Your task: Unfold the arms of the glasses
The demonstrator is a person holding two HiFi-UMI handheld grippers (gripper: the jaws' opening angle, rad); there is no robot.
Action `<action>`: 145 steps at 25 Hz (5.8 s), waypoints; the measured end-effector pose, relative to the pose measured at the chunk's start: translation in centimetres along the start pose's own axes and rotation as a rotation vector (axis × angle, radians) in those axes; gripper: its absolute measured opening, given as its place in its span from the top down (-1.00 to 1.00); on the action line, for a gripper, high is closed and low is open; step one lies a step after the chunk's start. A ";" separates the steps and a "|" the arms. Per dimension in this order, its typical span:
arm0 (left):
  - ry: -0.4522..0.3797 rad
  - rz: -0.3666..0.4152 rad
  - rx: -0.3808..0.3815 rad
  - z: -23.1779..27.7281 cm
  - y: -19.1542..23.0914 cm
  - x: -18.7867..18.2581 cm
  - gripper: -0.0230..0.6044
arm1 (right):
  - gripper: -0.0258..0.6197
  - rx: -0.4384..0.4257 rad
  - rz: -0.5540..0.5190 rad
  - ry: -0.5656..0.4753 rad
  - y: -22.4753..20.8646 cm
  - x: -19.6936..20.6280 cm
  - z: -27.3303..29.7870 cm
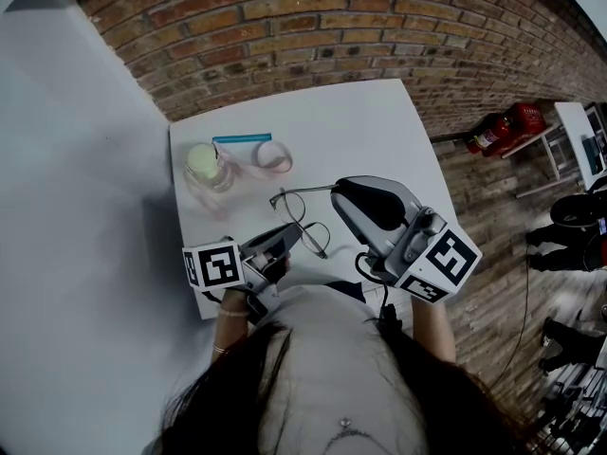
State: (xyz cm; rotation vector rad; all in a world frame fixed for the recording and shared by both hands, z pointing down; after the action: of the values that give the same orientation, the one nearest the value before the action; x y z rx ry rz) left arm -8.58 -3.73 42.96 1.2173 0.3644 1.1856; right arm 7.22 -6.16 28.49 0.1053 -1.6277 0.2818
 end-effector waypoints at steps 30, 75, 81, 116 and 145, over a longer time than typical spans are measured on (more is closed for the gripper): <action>0.020 -0.053 -0.028 -0.1 0.8 0.3 0.86 | 0.79 -0.014 0.006 -0.011 0.3 0.4 -0.1; -0.082 -0.005 -0.002 -0.6 -0.9 -0.7 0.86 | 0.90 -0.030 0.068 0.083 0.5 4.1 1.3; -0.091 0.021 -0.024 -0.6 -1.0 -0.7 0.86 | 0.90 -0.043 0.095 0.100 0.5 5.1 1.9; -0.123 0.209 -0.067 -0.1 -2.8 -0.5 0.86 | 0.78 -0.113 0.215 0.178 0.4 7.4 3.4; -0.156 0.153 -0.042 -0.3 -2.0 -0.6 0.86 | 0.82 -0.114 0.198 0.171 0.8 7.0 3.4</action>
State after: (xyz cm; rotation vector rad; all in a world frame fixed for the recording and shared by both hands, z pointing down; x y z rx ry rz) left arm -8.10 -3.86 40.91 1.3101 0.1309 1.2131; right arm 3.14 -5.56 35.17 -0.1641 -1.4813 0.3393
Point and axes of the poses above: the fingertips, and each gripper's own axes: z forward along the fingers, y to its left, x out of its underside, the point moved 7 cm from there along -z, backward along the fingers, and after that the axes turned 15 degrees about -x, right-handed, at the moved point
